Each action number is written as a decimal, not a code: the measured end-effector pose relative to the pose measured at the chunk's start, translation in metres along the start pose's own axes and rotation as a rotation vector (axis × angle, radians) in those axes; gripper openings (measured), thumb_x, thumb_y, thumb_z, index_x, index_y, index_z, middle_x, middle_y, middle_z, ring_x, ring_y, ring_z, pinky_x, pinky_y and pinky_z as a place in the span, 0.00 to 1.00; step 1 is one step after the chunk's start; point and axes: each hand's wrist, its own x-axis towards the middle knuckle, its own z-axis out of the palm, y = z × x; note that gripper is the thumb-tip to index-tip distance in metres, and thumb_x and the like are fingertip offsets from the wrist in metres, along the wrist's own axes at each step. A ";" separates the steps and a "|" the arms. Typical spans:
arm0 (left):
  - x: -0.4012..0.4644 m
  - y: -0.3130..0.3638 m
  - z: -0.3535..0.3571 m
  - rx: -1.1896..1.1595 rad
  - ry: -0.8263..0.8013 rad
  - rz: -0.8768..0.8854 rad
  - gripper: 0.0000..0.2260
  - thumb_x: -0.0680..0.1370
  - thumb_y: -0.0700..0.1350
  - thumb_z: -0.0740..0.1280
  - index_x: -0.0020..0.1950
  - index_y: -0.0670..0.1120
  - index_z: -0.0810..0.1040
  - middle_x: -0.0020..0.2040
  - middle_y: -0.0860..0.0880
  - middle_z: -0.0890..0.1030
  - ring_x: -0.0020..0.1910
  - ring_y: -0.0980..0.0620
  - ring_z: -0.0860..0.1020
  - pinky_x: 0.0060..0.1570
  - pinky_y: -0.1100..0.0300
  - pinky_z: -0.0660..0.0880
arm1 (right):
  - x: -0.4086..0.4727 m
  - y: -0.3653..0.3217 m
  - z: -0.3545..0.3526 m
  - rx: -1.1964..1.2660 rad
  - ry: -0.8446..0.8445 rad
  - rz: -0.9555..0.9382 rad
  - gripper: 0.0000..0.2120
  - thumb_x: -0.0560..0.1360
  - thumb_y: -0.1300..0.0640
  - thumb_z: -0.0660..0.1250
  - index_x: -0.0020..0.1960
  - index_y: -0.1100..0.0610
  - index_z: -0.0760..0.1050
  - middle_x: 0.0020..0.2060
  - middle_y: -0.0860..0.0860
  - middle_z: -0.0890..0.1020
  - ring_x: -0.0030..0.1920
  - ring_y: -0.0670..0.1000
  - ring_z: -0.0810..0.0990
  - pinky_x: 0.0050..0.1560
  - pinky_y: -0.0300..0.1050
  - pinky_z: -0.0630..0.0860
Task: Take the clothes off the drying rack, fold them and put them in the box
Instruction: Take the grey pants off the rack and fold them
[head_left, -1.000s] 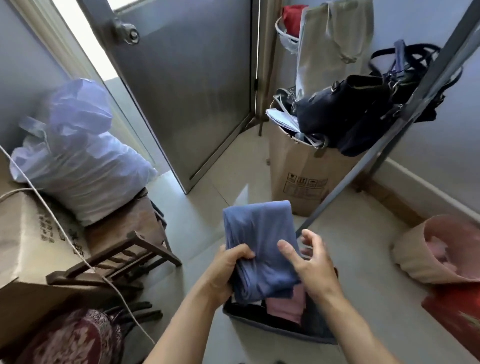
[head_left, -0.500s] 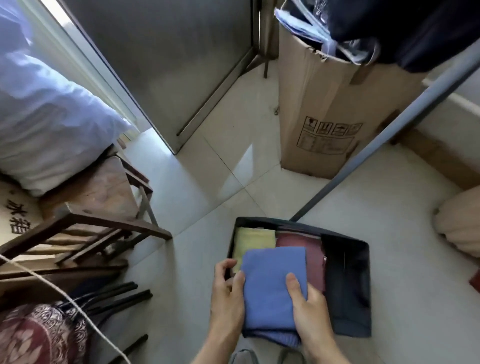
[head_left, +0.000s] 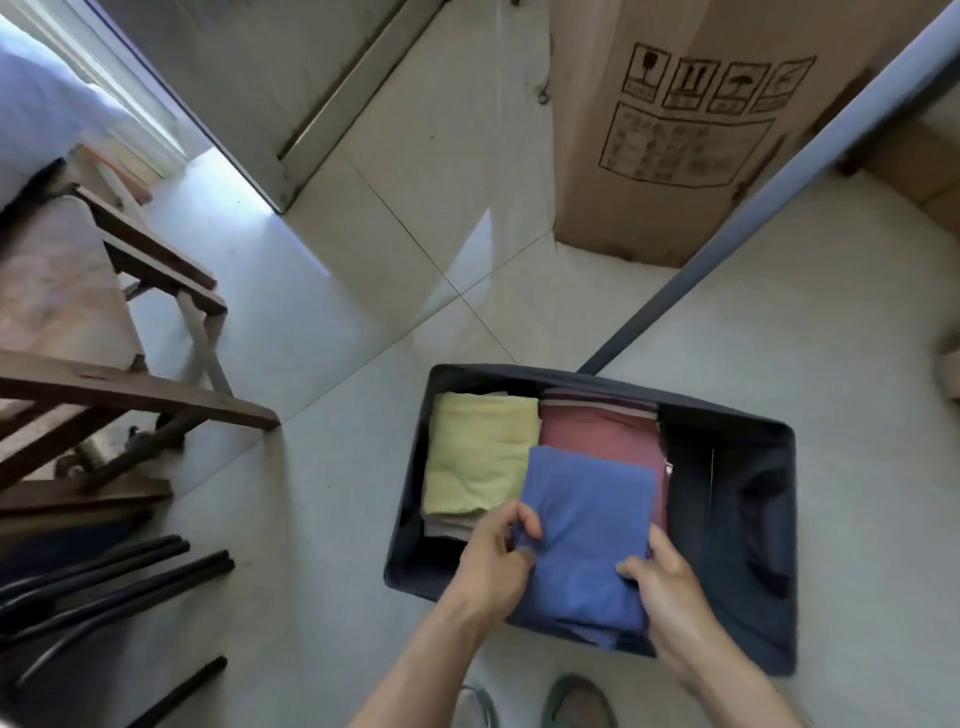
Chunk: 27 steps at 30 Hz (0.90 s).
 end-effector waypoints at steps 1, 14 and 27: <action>0.010 -0.002 0.000 -0.016 0.069 0.000 0.18 0.70 0.24 0.56 0.40 0.48 0.72 0.34 0.53 0.72 0.30 0.57 0.66 0.28 0.70 0.61 | 0.009 -0.001 0.006 0.015 -0.012 -0.017 0.19 0.71 0.77 0.59 0.52 0.58 0.77 0.48 0.57 0.85 0.47 0.55 0.82 0.54 0.55 0.77; 0.093 -0.038 -0.051 0.288 0.385 0.074 0.24 0.74 0.27 0.56 0.66 0.45 0.75 0.64 0.46 0.70 0.55 0.55 0.72 0.52 0.78 0.62 | 0.107 -0.015 0.125 -0.196 -0.037 -0.132 0.09 0.74 0.67 0.66 0.50 0.57 0.71 0.47 0.56 0.82 0.43 0.53 0.80 0.42 0.43 0.75; 0.024 0.002 -0.055 0.195 0.233 -0.217 0.19 0.79 0.40 0.65 0.70 0.45 0.72 0.69 0.46 0.73 0.66 0.48 0.74 0.65 0.58 0.69 | 0.018 -0.033 0.082 -0.256 -0.036 0.077 0.03 0.77 0.60 0.62 0.46 0.58 0.74 0.35 0.55 0.78 0.32 0.53 0.75 0.31 0.45 0.71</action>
